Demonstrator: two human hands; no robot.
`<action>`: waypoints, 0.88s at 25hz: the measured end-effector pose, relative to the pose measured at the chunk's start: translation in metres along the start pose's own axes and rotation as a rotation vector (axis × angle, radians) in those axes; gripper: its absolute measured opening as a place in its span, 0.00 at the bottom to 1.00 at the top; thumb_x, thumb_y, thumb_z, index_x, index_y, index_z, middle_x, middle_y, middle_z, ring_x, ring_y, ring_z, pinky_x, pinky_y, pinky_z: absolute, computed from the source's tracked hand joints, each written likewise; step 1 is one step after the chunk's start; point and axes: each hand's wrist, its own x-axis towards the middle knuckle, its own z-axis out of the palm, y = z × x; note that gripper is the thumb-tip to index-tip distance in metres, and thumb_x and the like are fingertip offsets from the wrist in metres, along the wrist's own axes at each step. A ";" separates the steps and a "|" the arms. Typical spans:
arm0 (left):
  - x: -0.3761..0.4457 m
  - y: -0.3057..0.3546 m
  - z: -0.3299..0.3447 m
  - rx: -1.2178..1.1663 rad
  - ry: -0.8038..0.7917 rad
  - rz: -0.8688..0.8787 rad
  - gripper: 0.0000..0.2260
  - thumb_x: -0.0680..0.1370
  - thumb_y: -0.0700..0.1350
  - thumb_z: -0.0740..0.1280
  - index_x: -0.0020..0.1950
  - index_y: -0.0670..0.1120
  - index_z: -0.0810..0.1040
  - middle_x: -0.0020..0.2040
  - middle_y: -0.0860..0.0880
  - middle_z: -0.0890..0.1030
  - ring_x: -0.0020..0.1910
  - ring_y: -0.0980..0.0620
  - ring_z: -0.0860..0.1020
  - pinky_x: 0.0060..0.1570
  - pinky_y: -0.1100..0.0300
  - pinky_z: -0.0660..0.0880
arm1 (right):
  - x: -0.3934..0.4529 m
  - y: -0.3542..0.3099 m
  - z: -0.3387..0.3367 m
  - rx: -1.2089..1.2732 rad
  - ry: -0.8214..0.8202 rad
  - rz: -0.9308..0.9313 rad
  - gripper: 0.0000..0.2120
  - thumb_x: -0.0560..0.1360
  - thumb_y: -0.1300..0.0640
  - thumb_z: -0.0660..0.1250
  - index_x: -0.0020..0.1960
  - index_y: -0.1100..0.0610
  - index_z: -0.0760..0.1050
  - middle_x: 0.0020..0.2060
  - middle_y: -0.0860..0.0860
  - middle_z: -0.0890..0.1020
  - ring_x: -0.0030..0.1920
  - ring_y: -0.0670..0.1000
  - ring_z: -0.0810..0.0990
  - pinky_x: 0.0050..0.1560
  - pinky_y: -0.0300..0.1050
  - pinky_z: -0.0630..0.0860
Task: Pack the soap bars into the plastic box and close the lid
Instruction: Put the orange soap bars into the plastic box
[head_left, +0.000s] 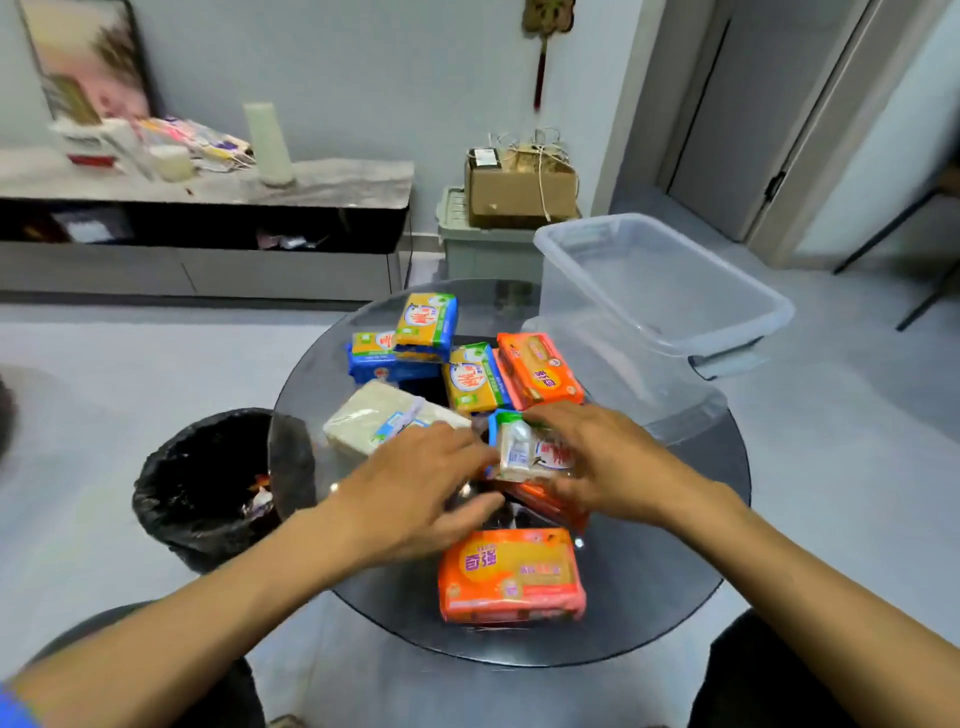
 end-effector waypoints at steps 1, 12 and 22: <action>-0.004 0.018 0.004 -0.021 -0.082 0.080 0.23 0.76 0.63 0.60 0.63 0.49 0.75 0.60 0.49 0.79 0.57 0.47 0.76 0.54 0.50 0.74 | -0.003 0.002 -0.002 -0.029 -0.011 0.006 0.33 0.69 0.43 0.69 0.72 0.50 0.67 0.67 0.50 0.76 0.64 0.54 0.75 0.60 0.49 0.72; 0.008 0.036 0.000 -0.095 -0.300 -0.146 0.24 0.60 0.62 0.69 0.52 0.54 0.74 0.49 0.55 0.75 0.47 0.51 0.74 0.44 0.58 0.73 | 0.094 0.009 -0.004 0.045 0.067 0.580 0.25 0.69 0.46 0.72 0.61 0.56 0.72 0.57 0.55 0.82 0.54 0.58 0.80 0.45 0.47 0.73; 0.091 -0.046 -0.151 -0.386 0.367 -0.491 0.22 0.56 0.63 0.71 0.46 0.56 0.81 0.40 0.56 0.84 0.35 0.63 0.79 0.36 0.60 0.76 | 0.058 0.015 -0.155 0.420 0.268 0.367 0.34 0.53 0.37 0.71 0.58 0.46 0.73 0.46 0.45 0.79 0.43 0.46 0.80 0.38 0.45 0.80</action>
